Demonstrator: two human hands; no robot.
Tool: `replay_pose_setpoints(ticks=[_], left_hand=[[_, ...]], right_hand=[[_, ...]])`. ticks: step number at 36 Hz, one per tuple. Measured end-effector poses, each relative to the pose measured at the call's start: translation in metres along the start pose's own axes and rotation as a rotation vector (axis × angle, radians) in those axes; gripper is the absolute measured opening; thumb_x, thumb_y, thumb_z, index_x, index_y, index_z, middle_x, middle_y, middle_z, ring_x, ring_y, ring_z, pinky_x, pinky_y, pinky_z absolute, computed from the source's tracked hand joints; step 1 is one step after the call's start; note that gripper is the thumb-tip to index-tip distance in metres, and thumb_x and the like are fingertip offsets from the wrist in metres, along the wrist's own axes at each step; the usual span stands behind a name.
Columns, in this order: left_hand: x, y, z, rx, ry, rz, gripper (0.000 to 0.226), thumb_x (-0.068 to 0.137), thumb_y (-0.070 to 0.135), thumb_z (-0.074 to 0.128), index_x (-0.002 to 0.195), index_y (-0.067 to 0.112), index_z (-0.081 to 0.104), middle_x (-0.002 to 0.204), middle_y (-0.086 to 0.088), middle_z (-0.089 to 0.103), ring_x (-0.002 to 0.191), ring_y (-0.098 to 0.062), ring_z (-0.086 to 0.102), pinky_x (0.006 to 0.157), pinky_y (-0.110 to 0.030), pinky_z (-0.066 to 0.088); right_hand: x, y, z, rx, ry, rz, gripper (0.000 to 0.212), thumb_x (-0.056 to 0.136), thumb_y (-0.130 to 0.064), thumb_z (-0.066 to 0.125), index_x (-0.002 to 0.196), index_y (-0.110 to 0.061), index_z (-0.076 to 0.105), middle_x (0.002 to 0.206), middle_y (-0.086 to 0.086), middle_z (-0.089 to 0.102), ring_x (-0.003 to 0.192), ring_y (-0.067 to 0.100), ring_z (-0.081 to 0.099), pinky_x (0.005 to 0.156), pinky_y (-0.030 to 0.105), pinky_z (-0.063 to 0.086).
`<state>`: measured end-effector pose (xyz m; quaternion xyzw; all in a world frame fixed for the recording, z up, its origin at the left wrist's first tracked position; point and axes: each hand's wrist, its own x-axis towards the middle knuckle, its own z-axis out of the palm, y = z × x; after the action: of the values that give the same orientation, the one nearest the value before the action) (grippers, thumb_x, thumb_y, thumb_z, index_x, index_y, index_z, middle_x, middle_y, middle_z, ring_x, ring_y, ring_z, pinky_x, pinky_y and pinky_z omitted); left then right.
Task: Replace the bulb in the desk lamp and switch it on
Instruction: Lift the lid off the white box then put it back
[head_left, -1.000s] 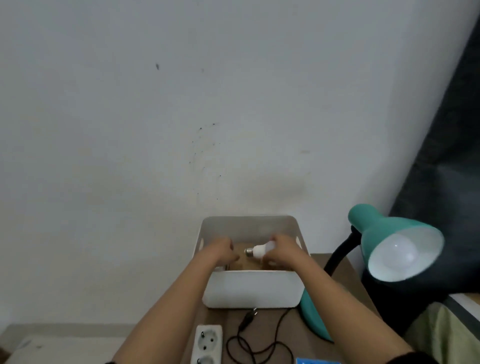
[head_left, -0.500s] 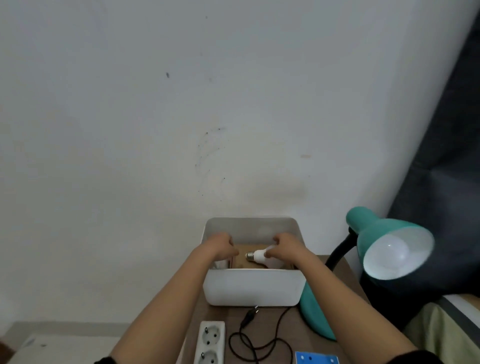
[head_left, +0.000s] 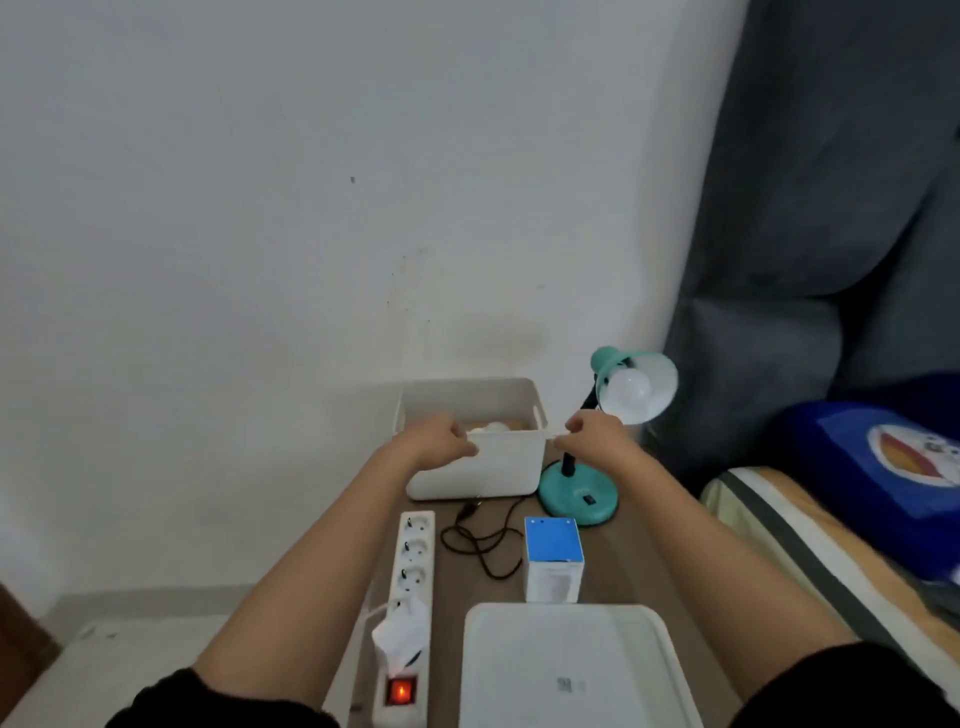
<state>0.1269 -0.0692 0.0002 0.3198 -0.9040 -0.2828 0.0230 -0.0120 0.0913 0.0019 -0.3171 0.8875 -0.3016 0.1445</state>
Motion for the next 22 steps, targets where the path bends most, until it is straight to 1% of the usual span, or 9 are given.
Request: replay_pose_setpoints(ticks=[2, 3, 8, 10, 13, 15, 18, 20, 22], left_hand=[[-0.021, 0.001, 0.018, -0.017, -0.008, 0.017, 0.019, 0.088, 0.031, 0.060, 0.095, 0.013, 0.061, 0.095, -0.002, 0.057, 0.088, -0.018, 0.052, 0.076, -0.028, 0.039], [-0.032, 0.001, 0.028, -0.020, -0.007, 0.021, 0.020, 0.087, 0.030, 0.060, 0.096, 0.012, 0.061, 0.095, -0.002, 0.057, 0.088, -0.017, 0.051, 0.076, -0.027, 0.039], [-0.078, -0.001, 0.093, -0.140, -0.012, 0.005, 0.016, 0.084, 0.025, 0.063, 0.096, 0.014, 0.060, 0.095, -0.002, 0.055, 0.087, -0.016, 0.049, 0.069, -0.024, 0.038], [-0.092, -0.005, 0.122, -0.217, -0.025, -0.018, 0.022, 0.084, 0.026, 0.064, 0.103, 0.014, 0.059, 0.100, -0.002, 0.054, 0.091, -0.016, 0.050, 0.075, -0.024, 0.038], [-0.112, -0.018, 0.167, -0.231, -0.033, -0.046, 0.035, 0.086, 0.027, 0.062, 0.117, 0.012, 0.055, 0.120, -0.007, 0.054, 0.107, -0.020, 0.053, 0.084, -0.026, 0.039], [-0.126, -0.029, 0.194, -0.249, -0.025, -0.090, 0.050, 0.088, 0.027, 0.061, 0.131, 0.007, 0.046, 0.137, -0.009, 0.044, 0.119, -0.022, 0.049, 0.092, -0.028, 0.040], [-0.144, -0.044, 0.222, -0.214, 0.012, -0.158, 0.055, 0.091, 0.027, 0.056, 0.137, 0.005, 0.036, 0.142, -0.009, 0.034, 0.128, -0.024, 0.041, 0.103, -0.031, 0.034], [-0.150, -0.054, 0.234, -0.170, 0.077, -0.207, 0.055, 0.090, 0.029, 0.055, 0.135, 0.004, 0.035, 0.141, -0.011, 0.035, 0.128, -0.026, 0.039, 0.105, -0.033, 0.033], [-0.153, -0.061, 0.243, -0.187, 0.142, -0.244, 0.054, 0.088, 0.030, 0.057, 0.131, 0.003, 0.038, 0.138, -0.013, 0.037, 0.126, -0.027, 0.040, 0.105, -0.035, 0.035]], right_hand=[[-0.022, 0.019, 0.004, -0.006, 0.018, 0.021, 0.018, 0.082, -0.024, 0.062, 0.090, -0.008, 0.061, 0.092, 0.009, 0.057, 0.084, 0.022, 0.054, 0.059, 0.026, 0.041], [-0.033, 0.028, 0.007, -0.002, 0.024, 0.038, 0.014, 0.082, -0.023, 0.062, 0.083, -0.009, 0.060, 0.089, 0.008, 0.056, 0.082, 0.021, 0.053, 0.058, 0.025, 0.039], [-0.087, 0.076, 0.028, 0.007, 0.018, 0.114, 0.023, 0.082, -0.025, 0.063, 0.088, -0.002, 0.064, 0.093, 0.012, 0.060, 0.088, 0.025, 0.057, 0.080, 0.037, 0.049], [-0.107, 0.094, 0.038, 0.031, -0.006, 0.145, 0.020, 0.085, -0.024, 0.062, 0.086, -0.003, 0.063, 0.091, 0.009, 0.056, 0.085, 0.021, 0.052, 0.077, 0.033, 0.045], [-0.128, 0.124, 0.055, 0.053, -0.025, 0.225, 0.020, 0.083, -0.018, 0.060, 0.093, -0.001, 0.061, 0.096, 0.011, 0.057, 0.087, 0.023, 0.055, 0.071, 0.028, 0.039], [-0.141, 0.142, 0.065, 0.040, -0.039, 0.260, 0.022, 0.083, -0.020, 0.060, 0.102, -0.007, 0.059, 0.107, 0.011, 0.058, 0.094, 0.023, 0.055, 0.072, 0.025, 0.037], [-0.156, 0.162, 0.079, 0.001, -0.034, 0.305, 0.053, 0.088, -0.022, 0.056, 0.136, -0.003, 0.045, 0.136, 0.013, 0.052, 0.124, 0.026, 0.049, 0.086, 0.024, 0.037], [-0.164, 0.170, 0.088, 0.006, -0.014, 0.331, 0.058, 0.088, -0.023, 0.056, 0.139, -0.002, 0.041, 0.141, 0.014, 0.047, 0.129, 0.028, 0.044, 0.100, 0.030, 0.038], [-0.168, 0.176, 0.098, 0.016, 0.009, 0.367, 0.059, 0.087, -0.024, 0.058, 0.137, 0.000, 0.041, 0.140, 0.017, 0.045, 0.128, 0.031, 0.043, 0.104, 0.036, 0.037]])
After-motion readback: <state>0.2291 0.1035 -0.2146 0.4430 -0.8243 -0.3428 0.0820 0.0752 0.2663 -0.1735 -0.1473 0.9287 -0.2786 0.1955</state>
